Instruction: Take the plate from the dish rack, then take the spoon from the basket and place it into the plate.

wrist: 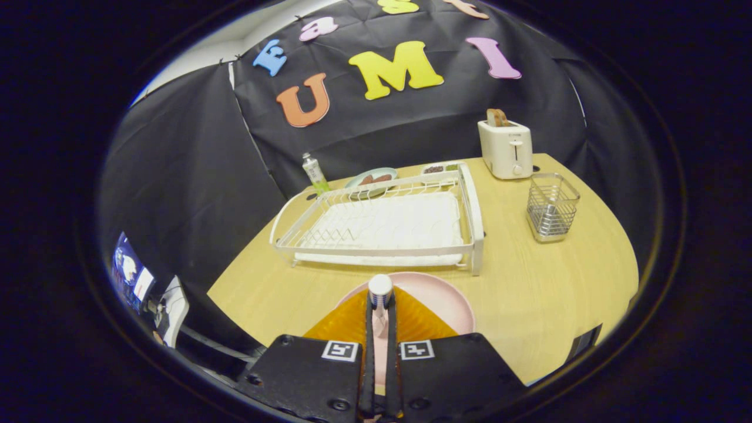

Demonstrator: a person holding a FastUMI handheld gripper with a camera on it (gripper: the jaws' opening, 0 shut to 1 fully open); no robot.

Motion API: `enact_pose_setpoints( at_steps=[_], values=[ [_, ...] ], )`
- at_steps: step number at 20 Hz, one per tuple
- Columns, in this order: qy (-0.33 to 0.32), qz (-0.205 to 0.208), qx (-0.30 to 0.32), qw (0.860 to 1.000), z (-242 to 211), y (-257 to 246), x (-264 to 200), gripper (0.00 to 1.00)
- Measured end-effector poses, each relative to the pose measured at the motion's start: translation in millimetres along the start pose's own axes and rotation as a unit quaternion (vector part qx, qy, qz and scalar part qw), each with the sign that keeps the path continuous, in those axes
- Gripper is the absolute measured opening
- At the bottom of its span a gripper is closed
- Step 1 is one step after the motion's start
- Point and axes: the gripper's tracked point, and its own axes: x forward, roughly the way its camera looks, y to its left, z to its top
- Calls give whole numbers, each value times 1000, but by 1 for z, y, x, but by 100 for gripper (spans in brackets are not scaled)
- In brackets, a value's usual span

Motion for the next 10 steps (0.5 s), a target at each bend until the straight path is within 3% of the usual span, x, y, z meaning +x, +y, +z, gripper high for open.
enact_pose_setpoints(
  at_steps=[5,7,10],
  values=[
    [-7,-14,-1,1000,1,-8,3,19],
    [-15,-20,-2,1000,7,-12,2,28],
    [-29,-33,3,999,15,-24,0,53]
  ],
)
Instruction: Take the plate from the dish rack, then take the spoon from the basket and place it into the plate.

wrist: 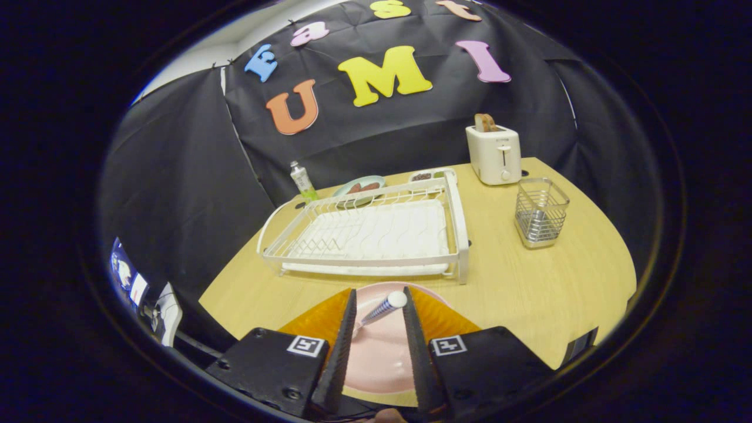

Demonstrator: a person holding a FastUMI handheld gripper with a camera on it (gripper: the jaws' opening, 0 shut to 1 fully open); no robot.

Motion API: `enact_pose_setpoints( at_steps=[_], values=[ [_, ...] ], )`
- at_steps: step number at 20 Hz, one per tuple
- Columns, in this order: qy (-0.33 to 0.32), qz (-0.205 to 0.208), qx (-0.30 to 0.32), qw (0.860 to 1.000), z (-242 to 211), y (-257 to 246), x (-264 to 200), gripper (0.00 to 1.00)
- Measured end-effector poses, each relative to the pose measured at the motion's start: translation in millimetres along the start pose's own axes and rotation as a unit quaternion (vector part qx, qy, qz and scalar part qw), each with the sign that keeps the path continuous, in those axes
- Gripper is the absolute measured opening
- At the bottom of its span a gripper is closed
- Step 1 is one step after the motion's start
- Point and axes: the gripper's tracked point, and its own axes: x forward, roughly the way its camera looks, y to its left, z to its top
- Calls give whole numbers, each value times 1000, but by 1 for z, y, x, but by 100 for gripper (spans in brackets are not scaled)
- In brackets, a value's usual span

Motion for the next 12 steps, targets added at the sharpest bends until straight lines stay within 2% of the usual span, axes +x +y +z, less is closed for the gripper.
enact_pose_setpoints(
  at_steps=[4,9,12],
  values=[
    [-39,-33,-8,999,13,-17,-7,77],
    [-107,-75,-27,991,39,-33,-33,91],
    [-162,-113,-51,979,57,-44,-55,94]
  ],
)
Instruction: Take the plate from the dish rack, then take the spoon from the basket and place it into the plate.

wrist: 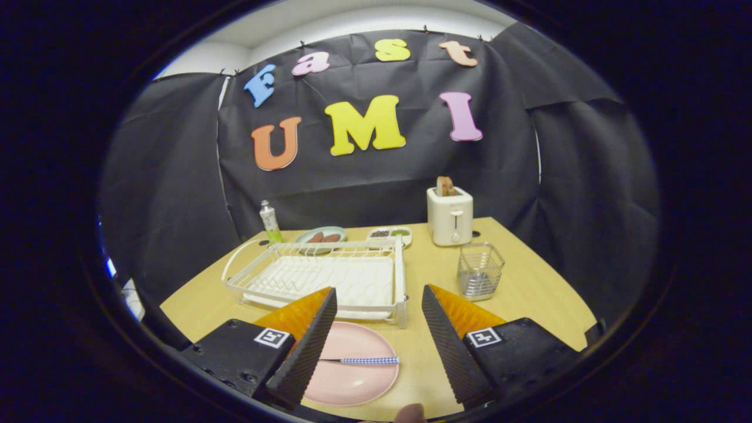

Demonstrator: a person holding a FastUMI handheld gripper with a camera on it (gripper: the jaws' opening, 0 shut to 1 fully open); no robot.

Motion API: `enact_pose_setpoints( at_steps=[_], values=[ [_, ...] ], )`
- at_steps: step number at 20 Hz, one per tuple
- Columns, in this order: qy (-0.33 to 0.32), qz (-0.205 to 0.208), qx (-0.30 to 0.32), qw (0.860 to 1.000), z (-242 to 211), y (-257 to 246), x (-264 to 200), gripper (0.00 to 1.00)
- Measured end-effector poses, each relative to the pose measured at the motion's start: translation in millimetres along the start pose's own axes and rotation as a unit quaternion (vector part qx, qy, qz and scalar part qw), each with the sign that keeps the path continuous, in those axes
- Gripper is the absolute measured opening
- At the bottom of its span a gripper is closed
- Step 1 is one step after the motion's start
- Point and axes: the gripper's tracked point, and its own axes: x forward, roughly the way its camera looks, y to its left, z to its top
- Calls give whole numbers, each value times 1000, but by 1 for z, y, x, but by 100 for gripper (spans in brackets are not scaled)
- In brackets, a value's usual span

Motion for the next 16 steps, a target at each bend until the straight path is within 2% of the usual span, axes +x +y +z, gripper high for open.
enact_pose_setpoints(
  at_steps=[8,11,16],
  values=[
    [-121,-77,-20,989,32,-29,-41,100],
    [-150,-85,-32,984,37,-26,-54,100],
    [-154,-82,-31,984,34,-23,-57,100]
  ],
)
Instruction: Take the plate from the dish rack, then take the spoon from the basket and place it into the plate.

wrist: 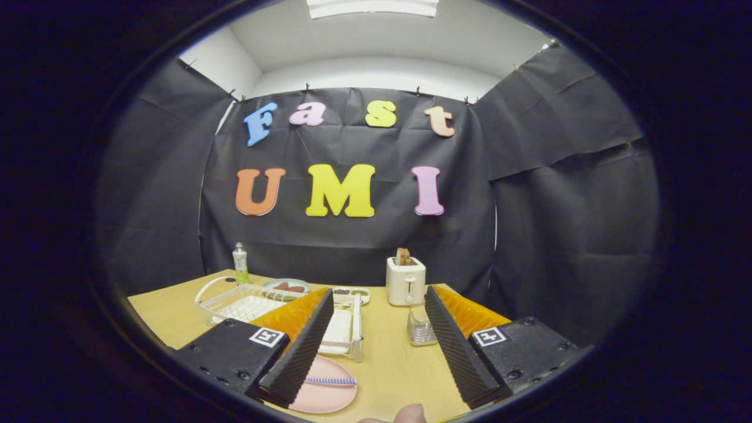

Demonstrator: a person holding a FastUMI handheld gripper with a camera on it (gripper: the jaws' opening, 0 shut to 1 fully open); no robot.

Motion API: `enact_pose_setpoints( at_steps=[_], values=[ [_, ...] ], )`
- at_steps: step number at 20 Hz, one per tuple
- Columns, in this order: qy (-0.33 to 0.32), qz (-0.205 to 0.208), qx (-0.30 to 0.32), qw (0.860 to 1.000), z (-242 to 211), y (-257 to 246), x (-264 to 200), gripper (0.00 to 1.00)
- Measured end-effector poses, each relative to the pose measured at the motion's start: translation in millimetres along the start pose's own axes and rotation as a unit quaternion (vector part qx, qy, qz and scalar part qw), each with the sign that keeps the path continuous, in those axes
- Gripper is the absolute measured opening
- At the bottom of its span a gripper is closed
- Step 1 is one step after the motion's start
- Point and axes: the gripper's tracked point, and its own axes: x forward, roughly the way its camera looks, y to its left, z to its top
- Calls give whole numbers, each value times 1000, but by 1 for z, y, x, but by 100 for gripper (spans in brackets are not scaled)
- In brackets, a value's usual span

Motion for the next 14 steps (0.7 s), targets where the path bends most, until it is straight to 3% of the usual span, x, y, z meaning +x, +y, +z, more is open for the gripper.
enact_pose_setpoints(
  at_steps=[14],
  values=[
    [23,8,29,999,-10,2,3,100]
  ],
)
